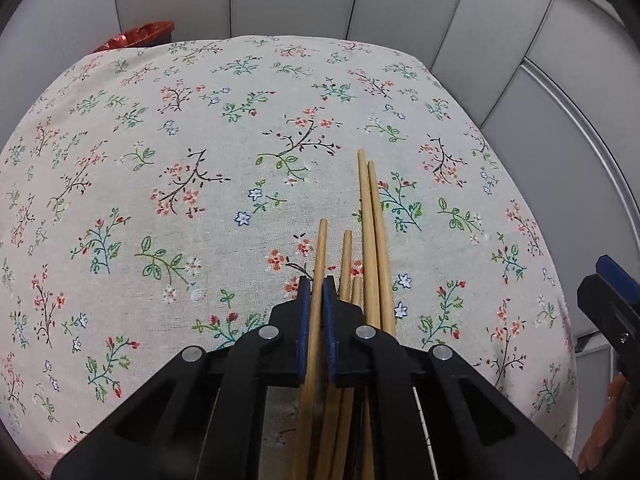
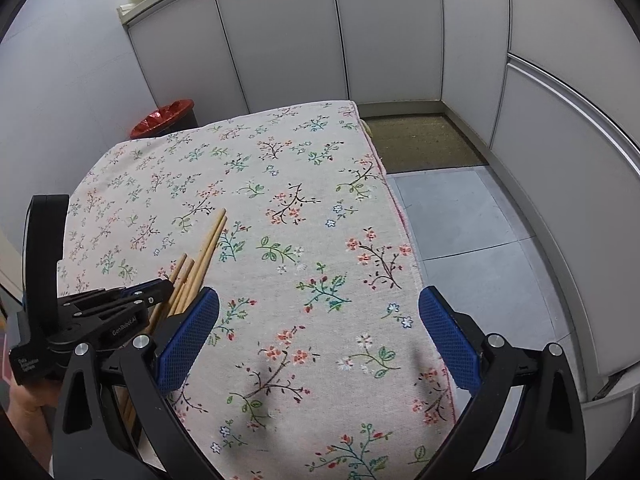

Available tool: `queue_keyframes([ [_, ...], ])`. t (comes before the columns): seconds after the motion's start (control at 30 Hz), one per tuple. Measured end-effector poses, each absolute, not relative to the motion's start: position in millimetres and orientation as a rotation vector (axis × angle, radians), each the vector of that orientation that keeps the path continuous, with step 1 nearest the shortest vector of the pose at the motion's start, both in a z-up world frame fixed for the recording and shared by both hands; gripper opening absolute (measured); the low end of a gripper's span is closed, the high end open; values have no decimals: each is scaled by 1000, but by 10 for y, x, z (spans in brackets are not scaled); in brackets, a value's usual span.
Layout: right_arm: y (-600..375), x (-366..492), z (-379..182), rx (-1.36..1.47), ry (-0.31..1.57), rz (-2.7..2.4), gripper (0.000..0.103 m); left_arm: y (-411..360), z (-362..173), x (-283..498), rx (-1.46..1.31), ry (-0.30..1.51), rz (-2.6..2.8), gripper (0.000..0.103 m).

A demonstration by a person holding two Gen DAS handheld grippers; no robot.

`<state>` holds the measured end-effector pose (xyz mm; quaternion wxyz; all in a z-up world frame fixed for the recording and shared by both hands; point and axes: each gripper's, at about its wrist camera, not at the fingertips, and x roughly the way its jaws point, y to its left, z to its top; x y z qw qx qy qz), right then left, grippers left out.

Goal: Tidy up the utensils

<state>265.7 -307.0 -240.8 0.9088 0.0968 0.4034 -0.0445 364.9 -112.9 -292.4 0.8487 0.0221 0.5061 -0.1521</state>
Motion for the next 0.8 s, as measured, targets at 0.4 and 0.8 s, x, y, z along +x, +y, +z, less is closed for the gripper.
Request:
queue_keyframes([
  [0.4,-2788,3157,-2646,154,852,16,70,-938,-2813,3575,137,947,-150,6],
  [0.8,-2470,3551,-2908,159,900,69,35,-760,-2865,3641,59,955,-131,6],
])
